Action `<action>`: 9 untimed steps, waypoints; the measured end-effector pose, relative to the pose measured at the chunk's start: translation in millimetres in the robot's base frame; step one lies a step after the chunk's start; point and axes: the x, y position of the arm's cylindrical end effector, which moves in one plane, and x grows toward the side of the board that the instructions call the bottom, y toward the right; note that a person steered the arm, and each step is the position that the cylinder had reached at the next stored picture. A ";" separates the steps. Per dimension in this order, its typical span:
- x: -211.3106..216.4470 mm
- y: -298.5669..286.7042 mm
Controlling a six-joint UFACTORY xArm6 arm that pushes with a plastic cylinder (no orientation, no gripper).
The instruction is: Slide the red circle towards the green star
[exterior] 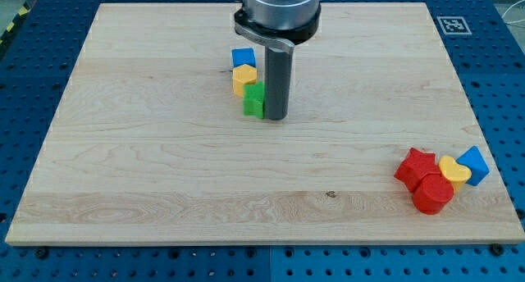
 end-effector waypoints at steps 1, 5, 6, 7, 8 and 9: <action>0.0 -7.0; 70.8 75.8; 100.2 90.1; 142.5 115.2; 171.3 148.4; 169.0 178.8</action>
